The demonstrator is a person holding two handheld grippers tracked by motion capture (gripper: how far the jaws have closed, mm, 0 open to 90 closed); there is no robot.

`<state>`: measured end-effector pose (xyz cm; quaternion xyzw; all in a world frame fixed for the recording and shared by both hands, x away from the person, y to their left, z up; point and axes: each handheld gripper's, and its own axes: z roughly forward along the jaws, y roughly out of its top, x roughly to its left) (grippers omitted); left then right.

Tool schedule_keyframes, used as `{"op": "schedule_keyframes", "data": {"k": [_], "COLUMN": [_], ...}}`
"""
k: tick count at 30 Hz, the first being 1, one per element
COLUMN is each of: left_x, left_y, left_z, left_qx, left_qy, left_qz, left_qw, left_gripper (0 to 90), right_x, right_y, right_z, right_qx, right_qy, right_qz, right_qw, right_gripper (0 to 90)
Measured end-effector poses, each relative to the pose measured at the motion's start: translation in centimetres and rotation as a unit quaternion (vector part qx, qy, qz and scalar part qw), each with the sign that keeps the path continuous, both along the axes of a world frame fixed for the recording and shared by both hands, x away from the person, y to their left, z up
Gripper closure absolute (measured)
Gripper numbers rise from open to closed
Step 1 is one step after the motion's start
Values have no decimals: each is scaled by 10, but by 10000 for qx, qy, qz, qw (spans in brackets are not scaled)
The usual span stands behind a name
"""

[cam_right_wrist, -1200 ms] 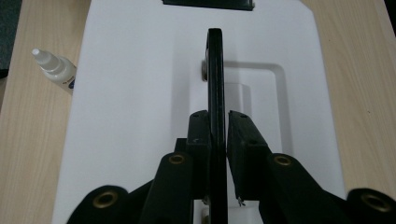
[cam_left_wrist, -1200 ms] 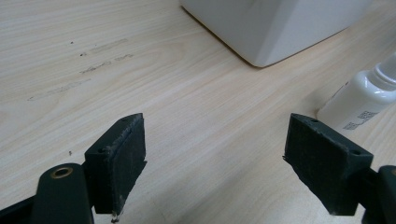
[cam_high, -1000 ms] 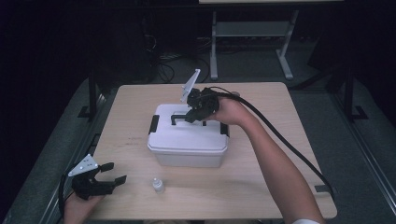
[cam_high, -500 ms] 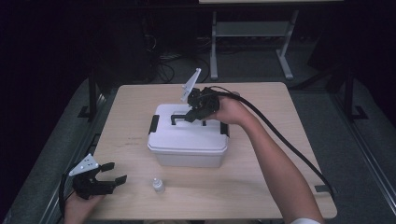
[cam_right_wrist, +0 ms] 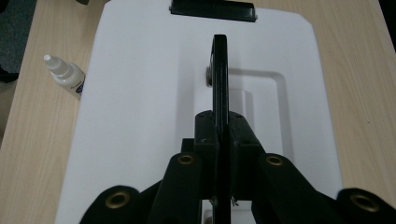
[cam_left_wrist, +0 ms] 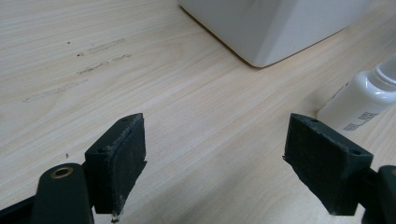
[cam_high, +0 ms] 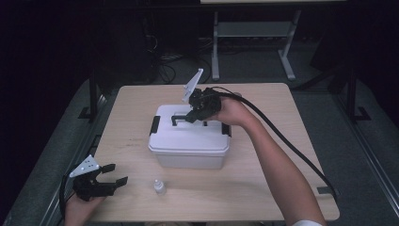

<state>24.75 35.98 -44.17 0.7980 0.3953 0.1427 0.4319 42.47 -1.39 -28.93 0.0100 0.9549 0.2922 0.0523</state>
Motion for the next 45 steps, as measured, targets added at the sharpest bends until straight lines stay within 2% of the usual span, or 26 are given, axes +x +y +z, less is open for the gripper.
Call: {"op": "schedule_keyframes", "data": {"k": [17, 28, 38, 45], "left_x": [0, 0, 1, 0], "left_y": [0, 0, 0, 0], "left_z": [0, -1, 0, 0], "left_qx": [5, -10, 6, -3], "left_qy": [-3, 11, 9, 3], "left_qz": [-1, 6, -9, 5], "left_qw": [10000, 10000, 10000, 10000], "left_gripper": [202, 202, 202, 202], "right_x": [0, 1, -1, -5], "right_y": [-2, 0, -6, -12], "right_z": [4, 2, 11, 18], "right_qx": [178, 254, 446, 368], "right_qy": [-18, -18, -52, -97], "right_qz": [-44, -63, -69, -108], "right_qw": [9998, 9997, 9990, 9992], "right_gripper": [839, 839, 840, 839]}}
